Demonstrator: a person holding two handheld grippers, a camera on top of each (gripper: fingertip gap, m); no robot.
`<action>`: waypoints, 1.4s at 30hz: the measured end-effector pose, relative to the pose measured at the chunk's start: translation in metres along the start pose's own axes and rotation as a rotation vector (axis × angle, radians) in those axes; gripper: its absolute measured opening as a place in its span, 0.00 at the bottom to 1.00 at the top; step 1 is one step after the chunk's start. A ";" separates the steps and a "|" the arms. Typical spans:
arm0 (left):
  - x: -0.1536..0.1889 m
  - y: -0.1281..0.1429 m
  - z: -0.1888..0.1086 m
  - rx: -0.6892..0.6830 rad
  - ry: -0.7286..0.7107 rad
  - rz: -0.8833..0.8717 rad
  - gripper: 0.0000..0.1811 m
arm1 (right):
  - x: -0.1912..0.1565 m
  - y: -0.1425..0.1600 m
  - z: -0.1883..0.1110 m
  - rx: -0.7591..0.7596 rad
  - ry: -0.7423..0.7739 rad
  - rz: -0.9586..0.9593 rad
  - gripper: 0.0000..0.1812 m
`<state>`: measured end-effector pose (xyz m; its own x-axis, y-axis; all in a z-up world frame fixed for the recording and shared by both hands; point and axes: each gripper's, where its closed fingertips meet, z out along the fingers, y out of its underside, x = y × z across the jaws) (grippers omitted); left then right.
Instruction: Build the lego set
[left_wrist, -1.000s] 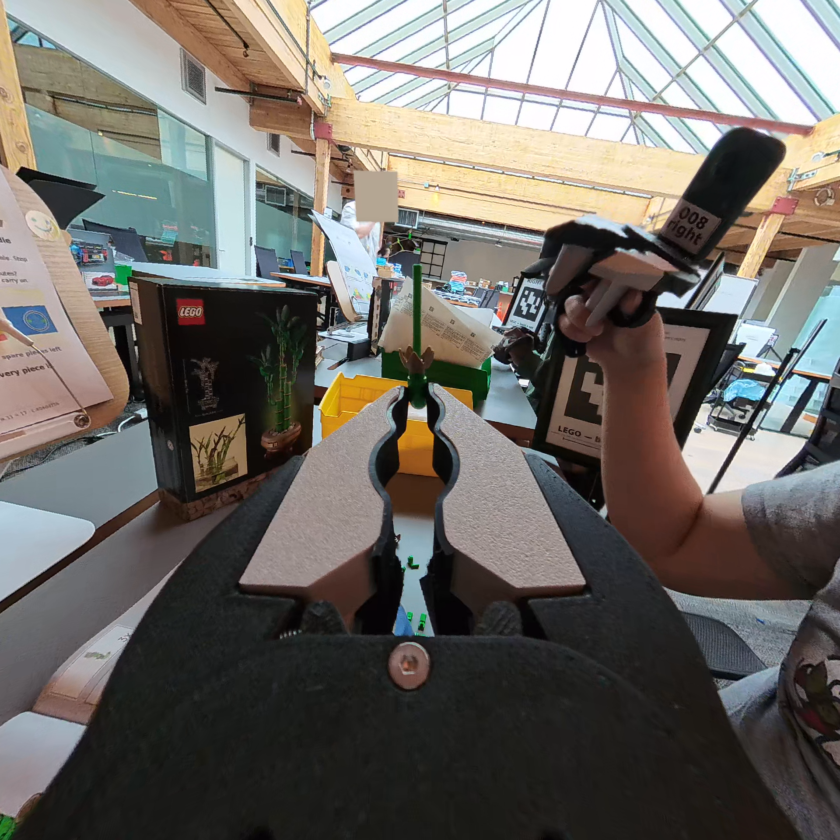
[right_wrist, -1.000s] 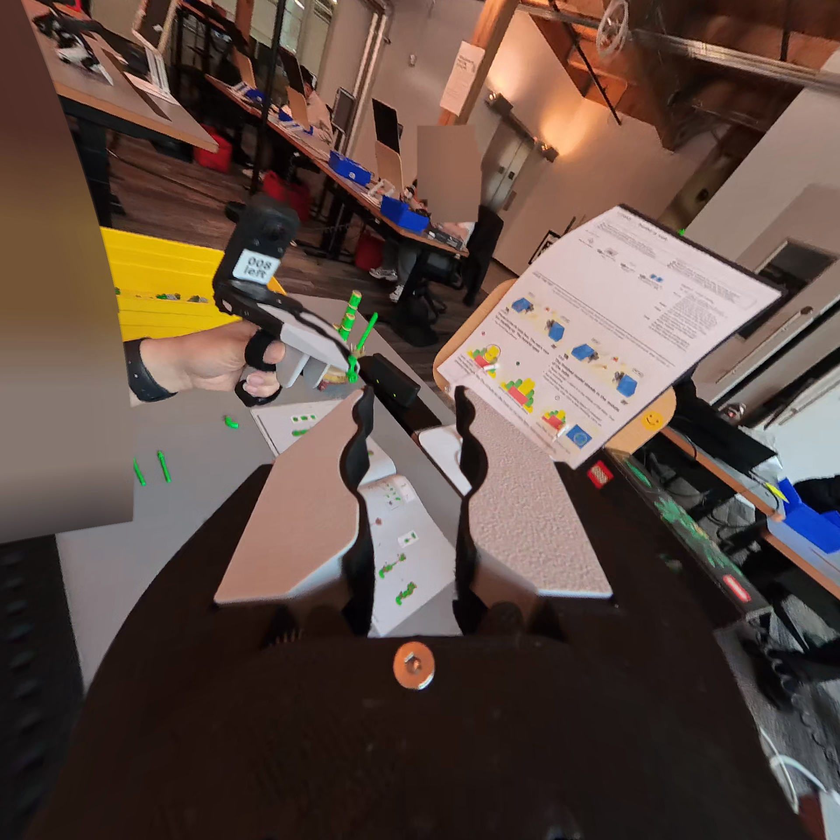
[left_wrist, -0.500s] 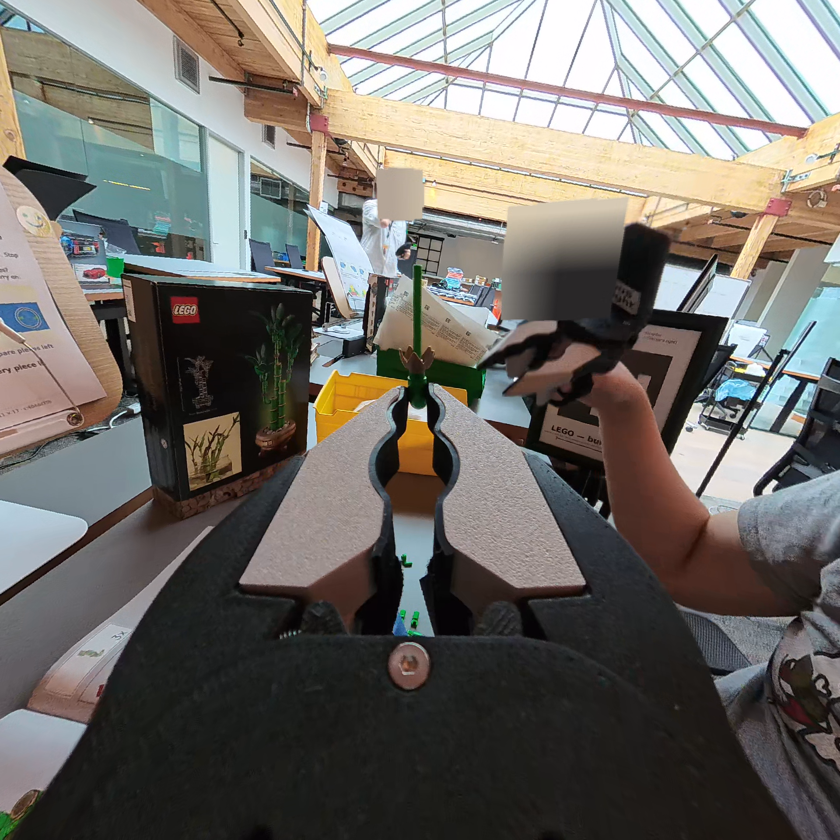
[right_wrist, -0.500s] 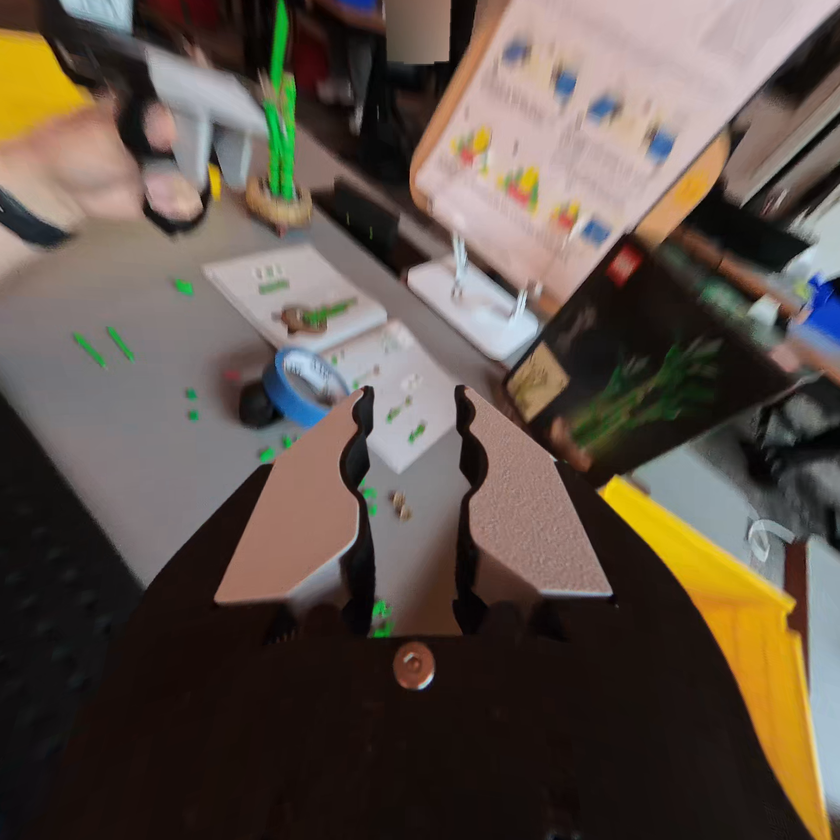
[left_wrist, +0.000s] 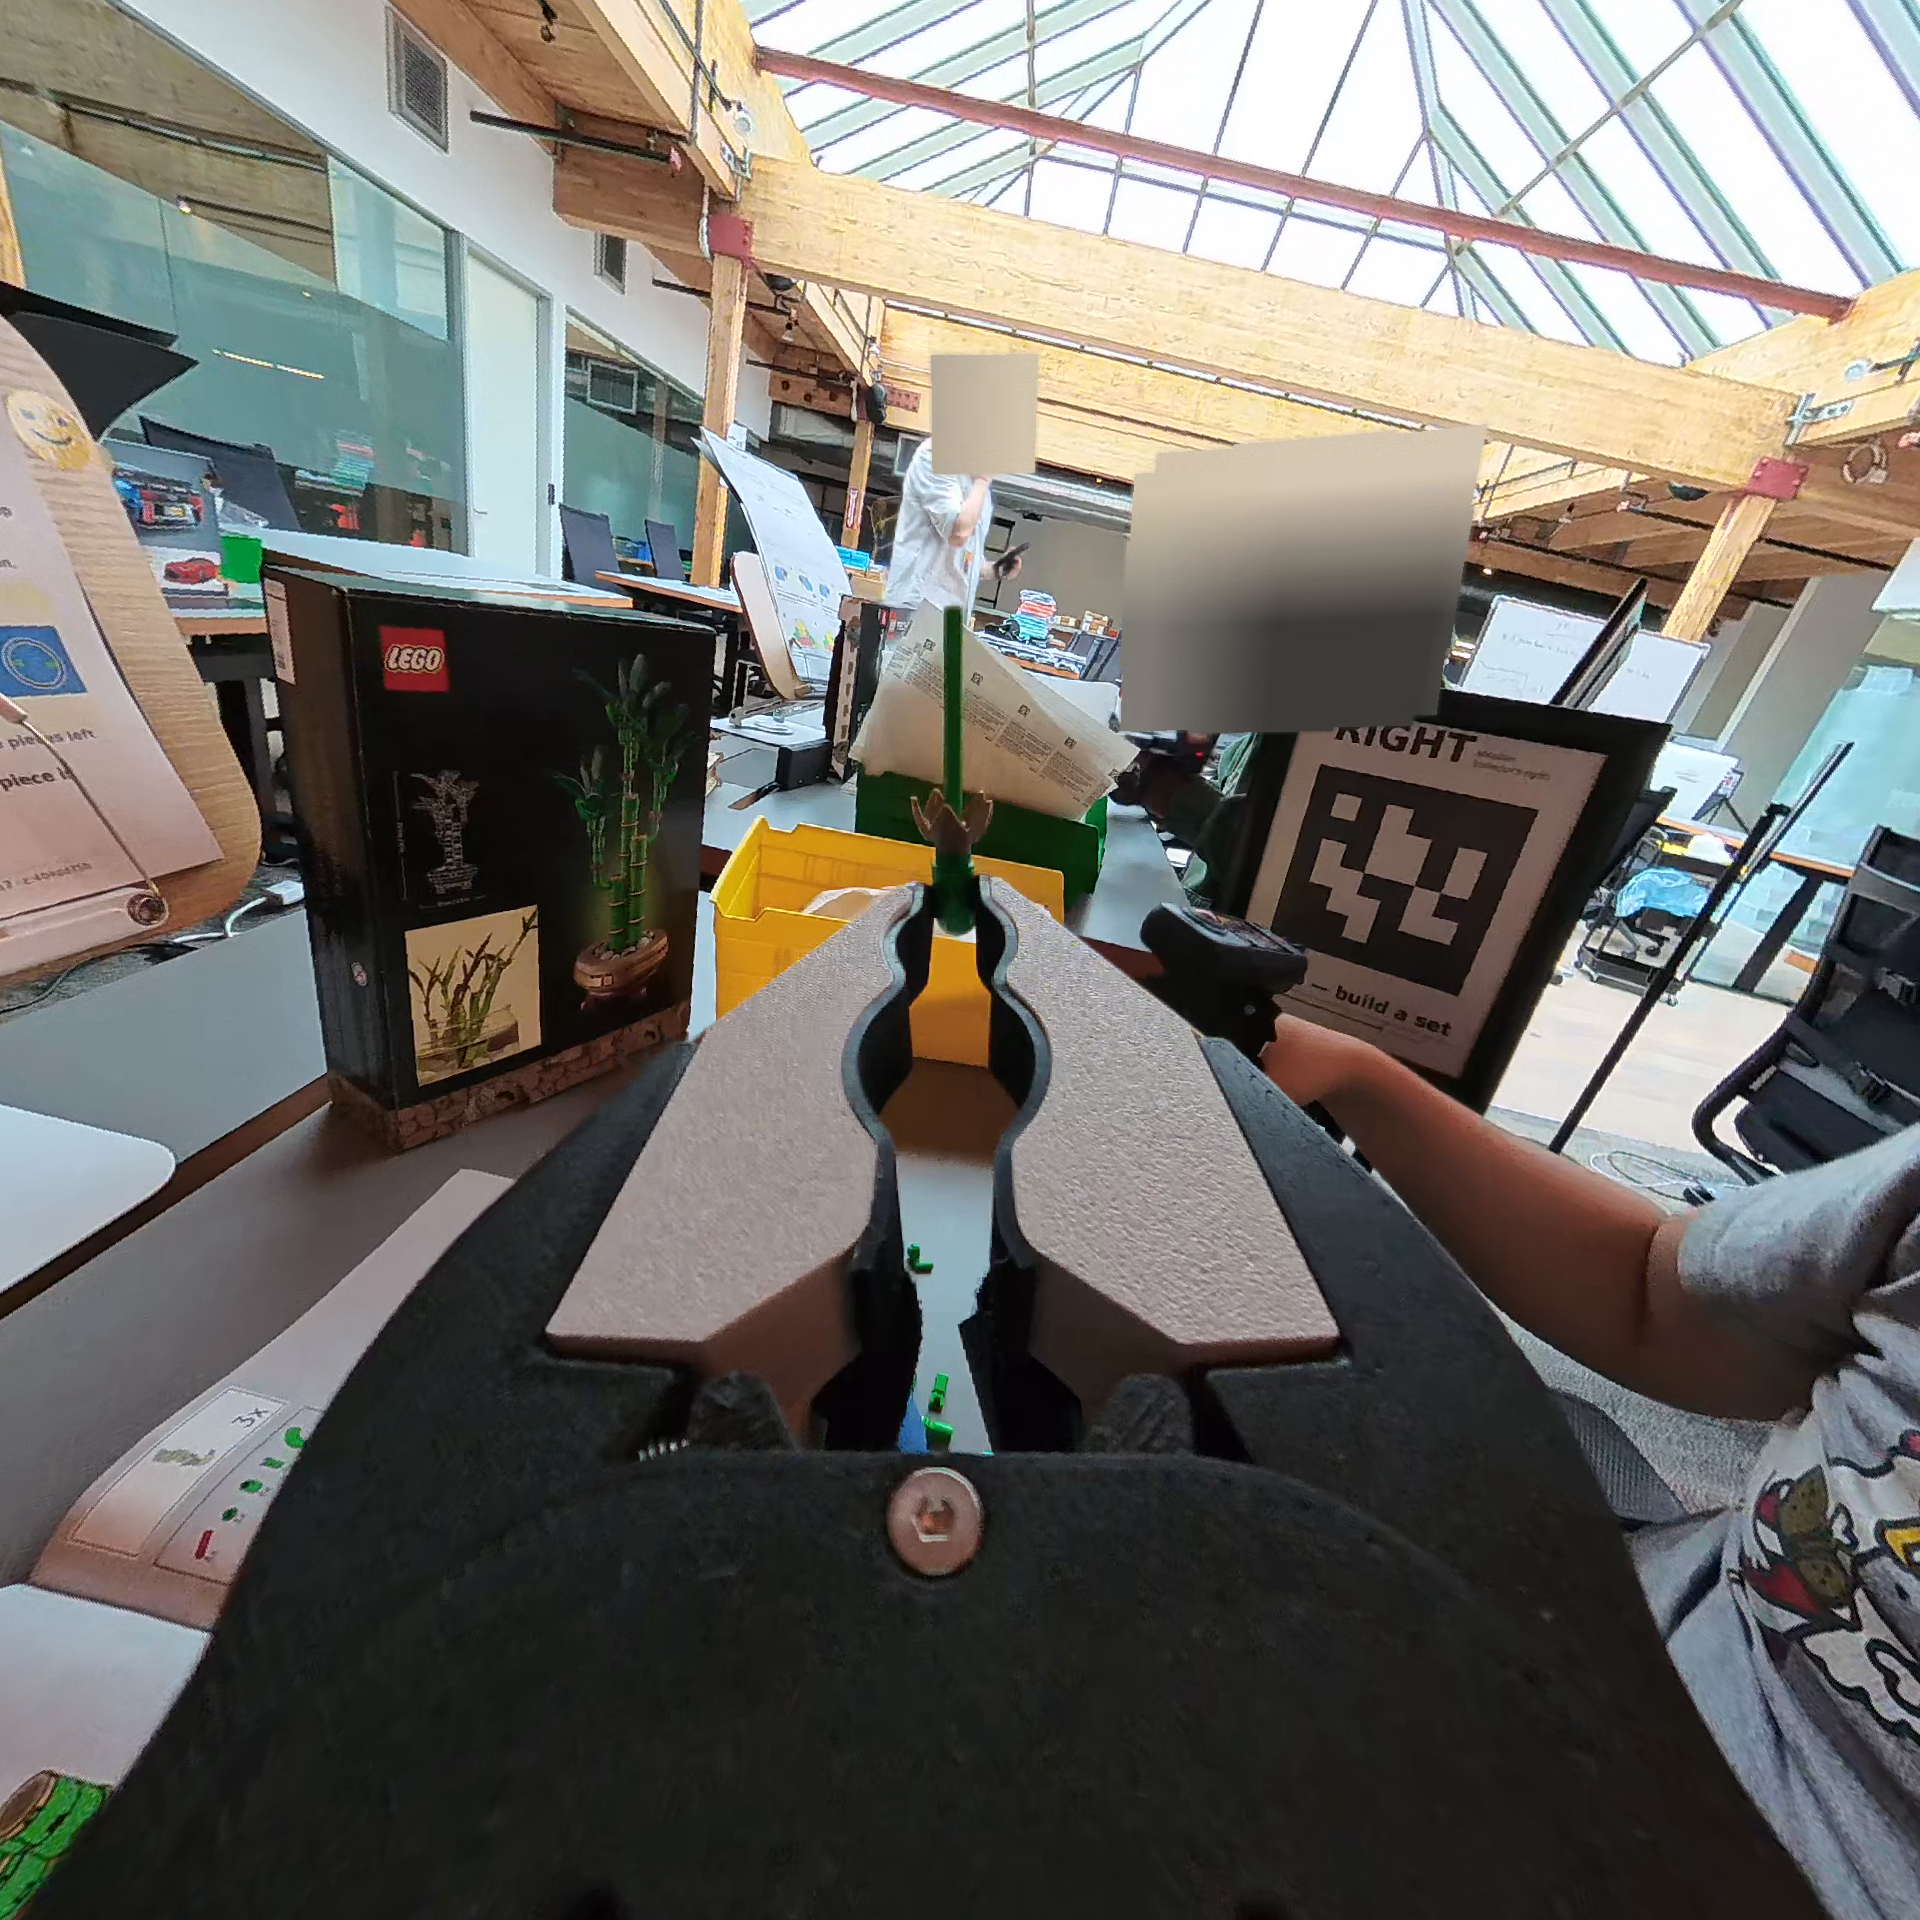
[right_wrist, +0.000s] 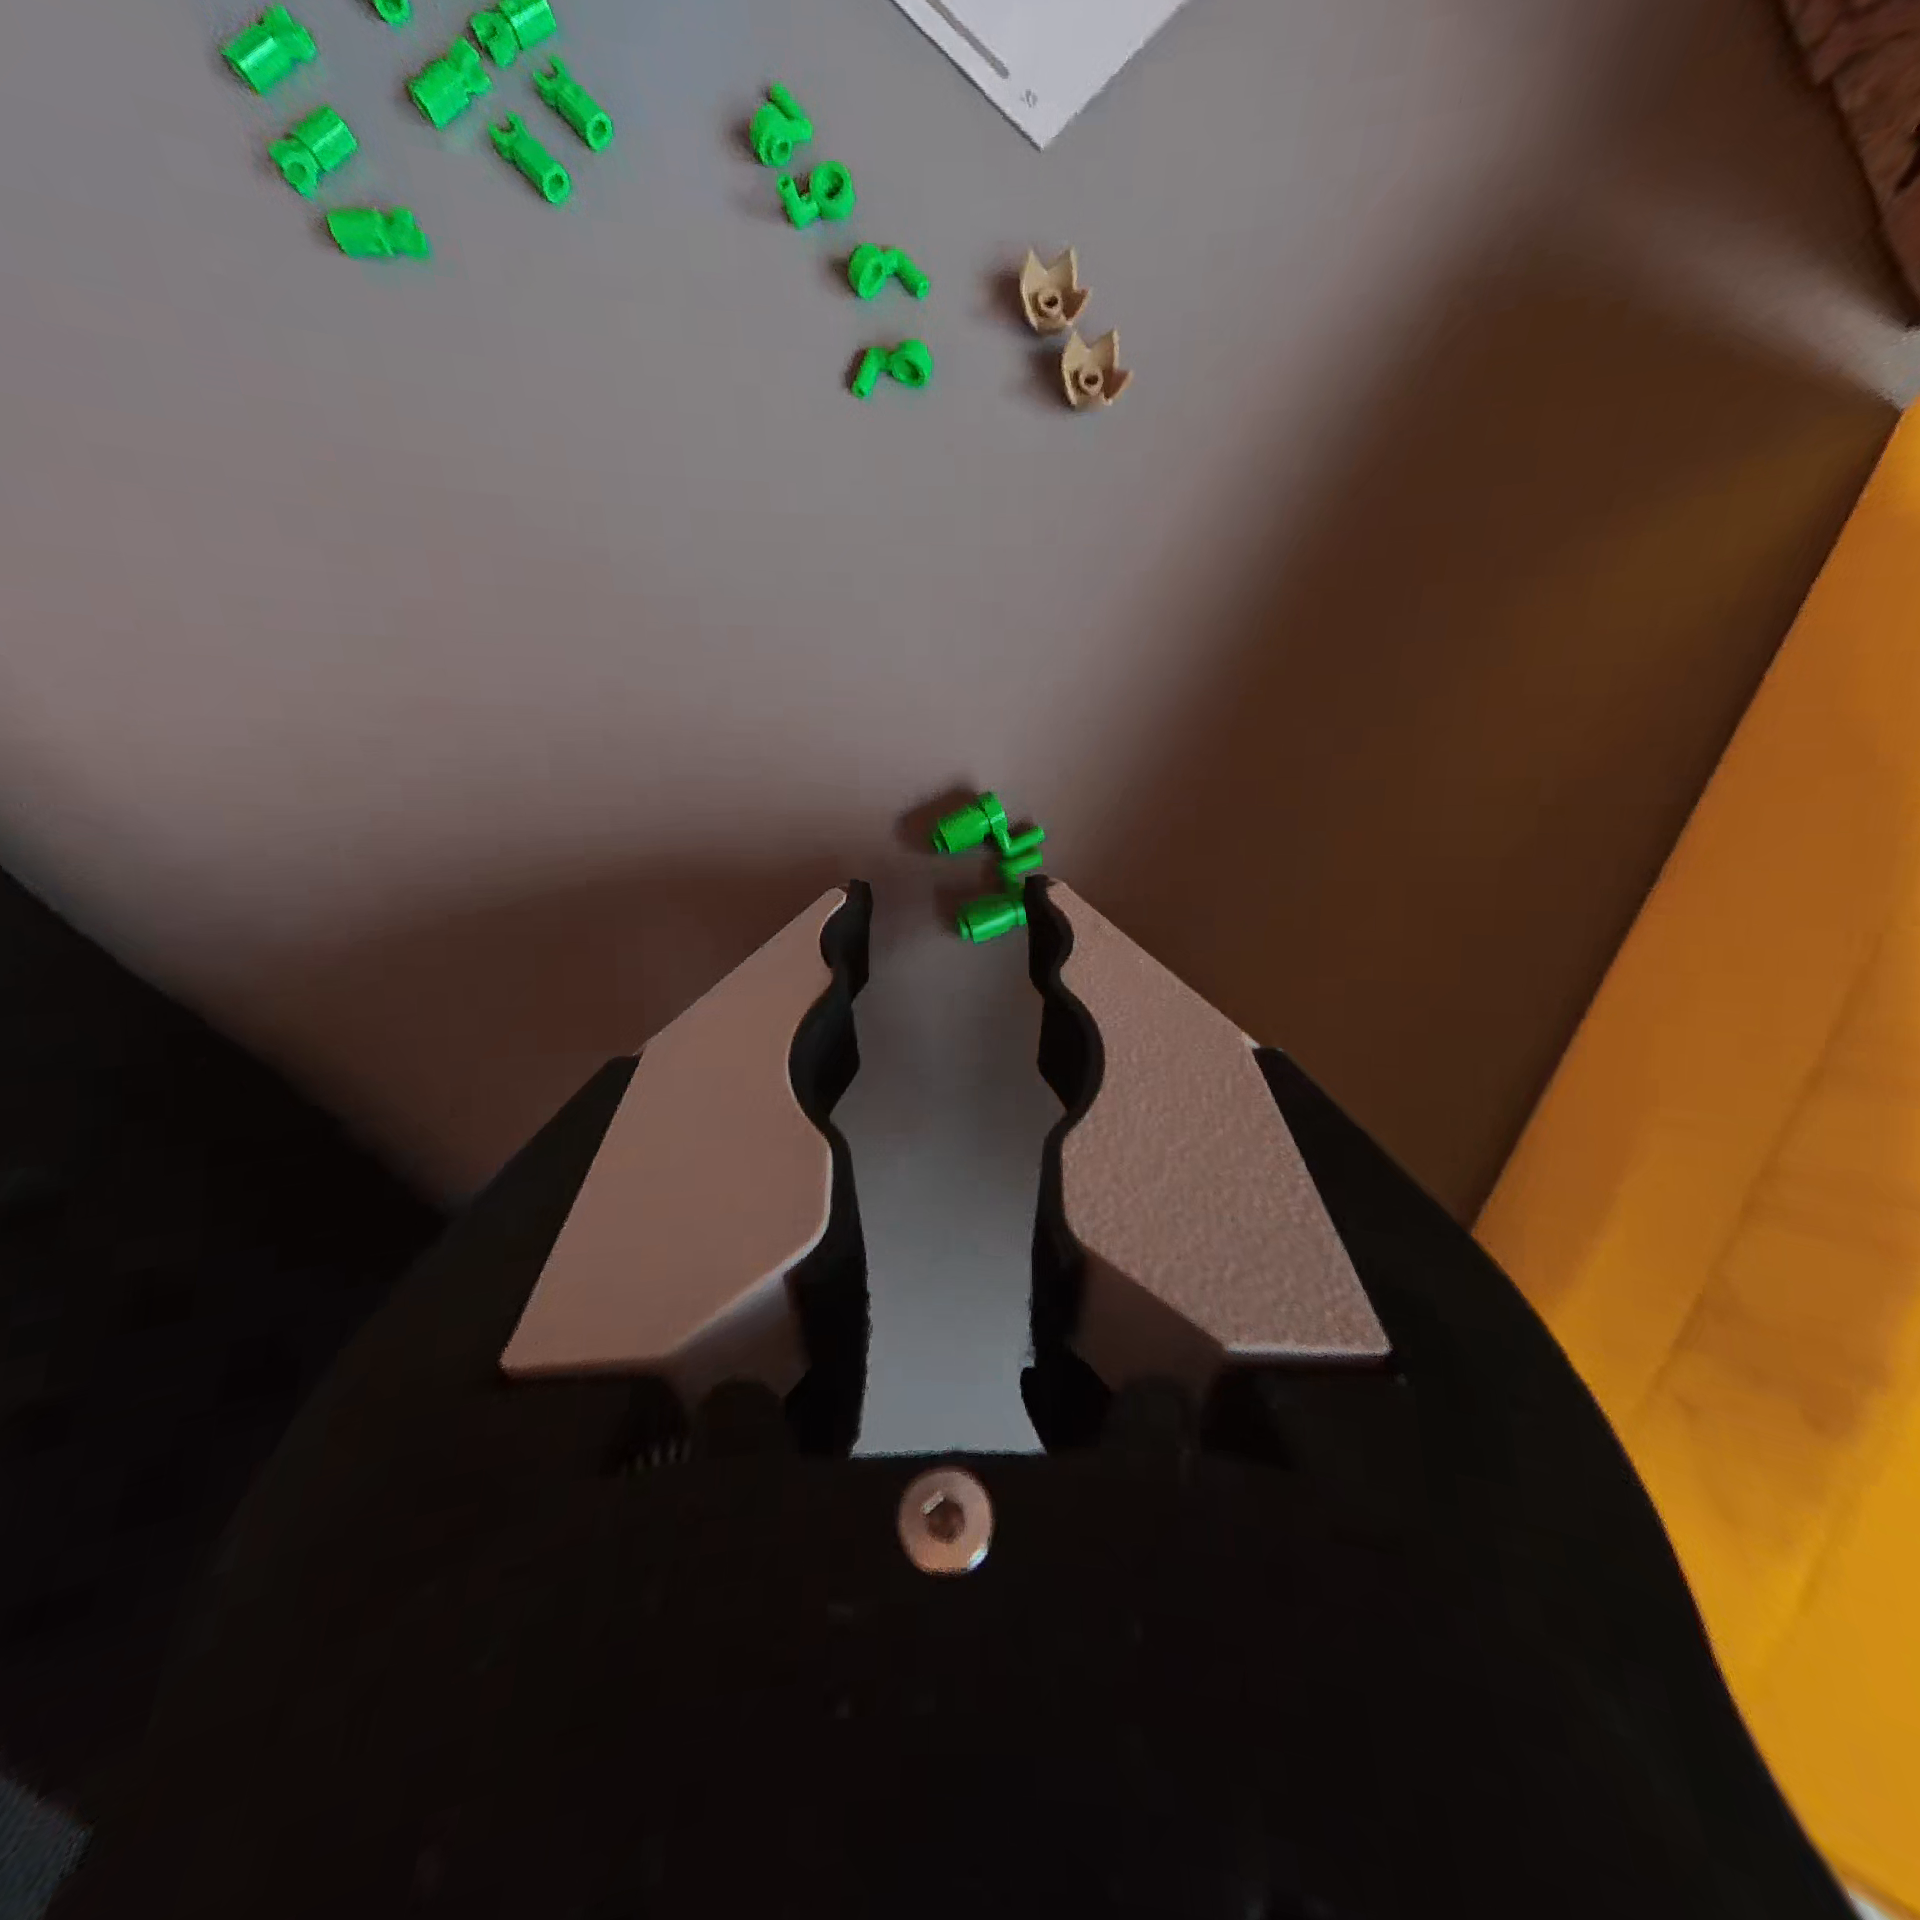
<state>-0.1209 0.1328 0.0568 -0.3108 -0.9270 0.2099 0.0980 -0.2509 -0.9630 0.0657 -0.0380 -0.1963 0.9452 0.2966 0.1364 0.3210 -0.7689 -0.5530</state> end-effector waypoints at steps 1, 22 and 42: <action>0.000 0.001 0.001 -0.005 -0.001 0.000 0.03 | -0.001 -0.005 0.001 0.023 -0.017 -0.030 0.16; -0.009 0.028 0.012 -0.093 -0.026 -0.001 0.03 | -0.009 -0.007 0.009 0.024 -0.293 -0.300 0.14; -0.011 0.040 0.017 -0.131 -0.030 -0.011 0.03 | -0.048 -0.040 0.025 0.058 -0.367 -0.409 0.07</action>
<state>-0.0979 0.1285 0.0183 -0.2821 -0.9329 0.2239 -0.0305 -0.2245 -0.9740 0.0059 -0.0079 -0.2013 0.6584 0.7503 0.0597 0.6440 -0.5205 -0.5607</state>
